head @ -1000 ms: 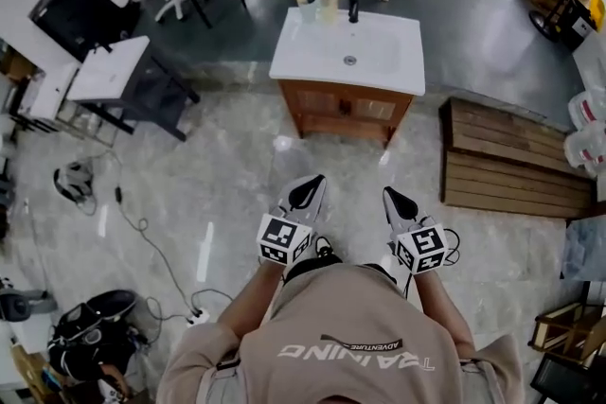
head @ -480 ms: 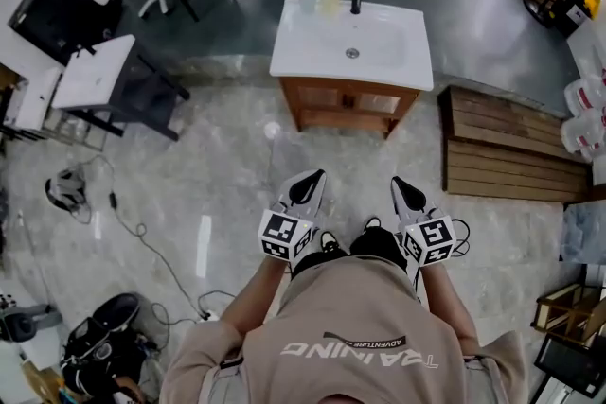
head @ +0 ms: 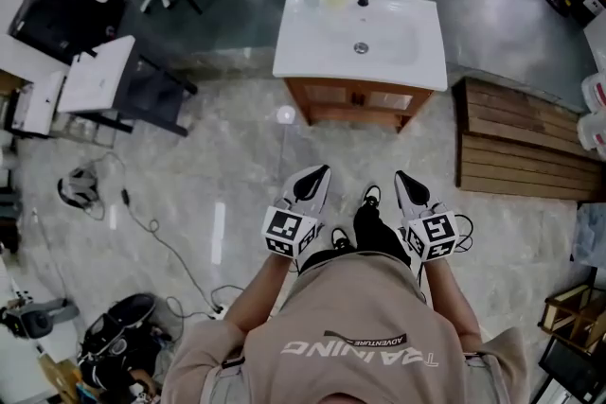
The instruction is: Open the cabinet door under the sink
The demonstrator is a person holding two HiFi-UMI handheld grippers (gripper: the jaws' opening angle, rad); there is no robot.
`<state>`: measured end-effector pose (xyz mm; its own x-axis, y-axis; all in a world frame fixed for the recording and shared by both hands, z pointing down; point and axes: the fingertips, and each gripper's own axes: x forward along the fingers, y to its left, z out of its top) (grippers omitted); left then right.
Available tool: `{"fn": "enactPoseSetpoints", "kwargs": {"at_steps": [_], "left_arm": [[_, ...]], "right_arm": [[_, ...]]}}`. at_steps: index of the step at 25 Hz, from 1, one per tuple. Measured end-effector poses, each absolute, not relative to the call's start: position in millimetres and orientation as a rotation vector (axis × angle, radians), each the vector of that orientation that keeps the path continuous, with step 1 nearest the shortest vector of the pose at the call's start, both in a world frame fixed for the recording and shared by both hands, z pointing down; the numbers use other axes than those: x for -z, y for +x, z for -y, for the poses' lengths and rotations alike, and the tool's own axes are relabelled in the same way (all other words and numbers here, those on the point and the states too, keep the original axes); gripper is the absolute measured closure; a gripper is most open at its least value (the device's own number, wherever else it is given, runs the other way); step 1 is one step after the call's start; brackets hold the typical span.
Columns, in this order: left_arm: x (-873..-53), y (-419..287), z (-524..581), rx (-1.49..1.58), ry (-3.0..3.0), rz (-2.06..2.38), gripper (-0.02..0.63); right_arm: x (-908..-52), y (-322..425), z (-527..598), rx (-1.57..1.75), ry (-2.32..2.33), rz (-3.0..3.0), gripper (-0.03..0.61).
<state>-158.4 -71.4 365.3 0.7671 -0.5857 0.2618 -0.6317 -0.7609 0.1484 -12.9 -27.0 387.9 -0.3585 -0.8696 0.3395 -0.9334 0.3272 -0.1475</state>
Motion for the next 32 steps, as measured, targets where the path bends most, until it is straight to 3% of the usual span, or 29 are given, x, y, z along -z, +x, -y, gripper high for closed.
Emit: {"fn": "enactPoseSetpoints", "kwargs": {"at_steps": [14,32], "left_arm": [[-336.9,-73.5,172.5,-0.308,2.809,0.928,0.594],[-369.6,-72.4,228.0,-0.402,2.735,1.001,0.594]], "right_arm": [[-391.4,32.7,146.1,-0.482,1.585,2.473,0.577],[-387.6,27.1,211.3,-0.39,1.443,2.509,0.577]]}}
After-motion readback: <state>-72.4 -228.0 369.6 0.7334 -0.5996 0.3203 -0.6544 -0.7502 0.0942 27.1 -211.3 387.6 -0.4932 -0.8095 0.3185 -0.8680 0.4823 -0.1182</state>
